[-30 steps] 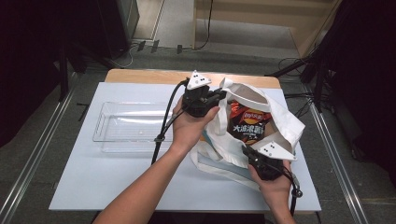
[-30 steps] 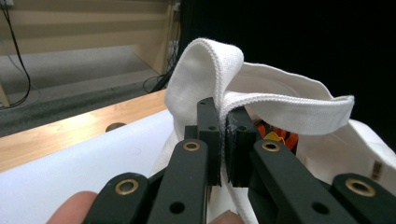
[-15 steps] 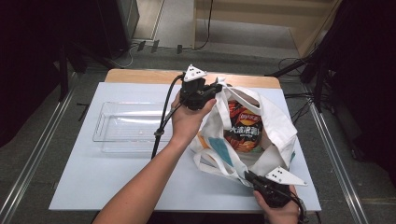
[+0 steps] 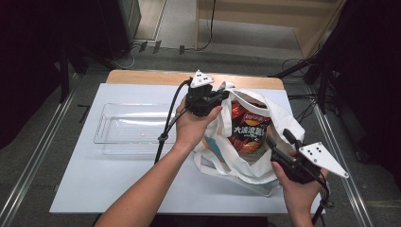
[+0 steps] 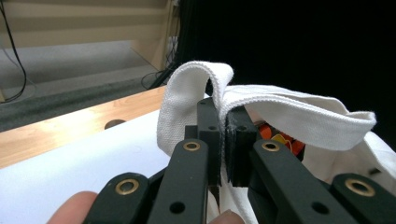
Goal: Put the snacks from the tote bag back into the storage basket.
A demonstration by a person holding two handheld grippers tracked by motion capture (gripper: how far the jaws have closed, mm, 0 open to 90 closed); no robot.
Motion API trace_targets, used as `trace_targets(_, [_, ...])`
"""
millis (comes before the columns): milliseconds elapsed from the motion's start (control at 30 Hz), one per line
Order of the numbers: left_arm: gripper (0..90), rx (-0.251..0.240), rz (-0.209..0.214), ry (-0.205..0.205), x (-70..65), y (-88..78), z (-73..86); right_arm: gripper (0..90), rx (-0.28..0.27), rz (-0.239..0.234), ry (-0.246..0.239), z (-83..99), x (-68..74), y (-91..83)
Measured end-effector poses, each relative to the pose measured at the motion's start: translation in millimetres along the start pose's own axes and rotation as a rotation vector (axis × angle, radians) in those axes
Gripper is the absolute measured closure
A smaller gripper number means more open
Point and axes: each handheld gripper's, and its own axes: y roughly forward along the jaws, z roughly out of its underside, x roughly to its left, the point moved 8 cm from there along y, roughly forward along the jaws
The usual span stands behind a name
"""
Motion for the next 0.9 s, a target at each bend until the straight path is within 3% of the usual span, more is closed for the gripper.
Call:
trace_targets(67, [88.0,0.003,0.007,-0.002,-0.5,-0.3,0.5,33.2,0.013,0.045,0.006,-5.3,-7.5,9.1])
trace_targets(167, [87.4,0.006,0.017,-0.002,-1.9,-0.8,1.1,31.7,0.026,0.073,0.01,-9.0,-12.2,17.3])
trace_targets(300, [87.0,0.012,0.028,0.008,-3.9,-3.1,2.8,39.5,0.081,0.107,-0.037,-11.5,-11.9,36.1])
trace_targets(333, [87.0,0.009,0.029,0.007,-3.8,-3.3,2.9,42.3,0.112,0.118,-0.044,-8.8,-13.0,41.5])
trace_targets(400, [86.8,0.01,0.03,0.012,-2.6,-4.2,3.5,57.7,0.156,0.111,-0.041,-2.9,-14.4,47.8])
trace_targets(467, [85.7,0.017,0.031,0.018,-1.9,-5.0,4.9,69.3,0.171,0.121,-0.043,0.4,-18.1,50.2])
trace_targets(600, [81.5,0.044,0.038,0.074,-4.8,-4.0,12.0,88.0,0.144,0.097,-0.003,-3.0,-25.7,46.2])
trace_targets(767, [70.5,0.058,0.03,0.106,-6.8,-4.6,17.6,89.3,0.104,0.087,0.017,-14.5,-32.0,41.0])
trace_targets(900, [58.4,0.082,-0.019,0.14,-6.6,-2.7,23.2,89.4,0.078,0.066,0.027,-24.2,-37.4,38.5])
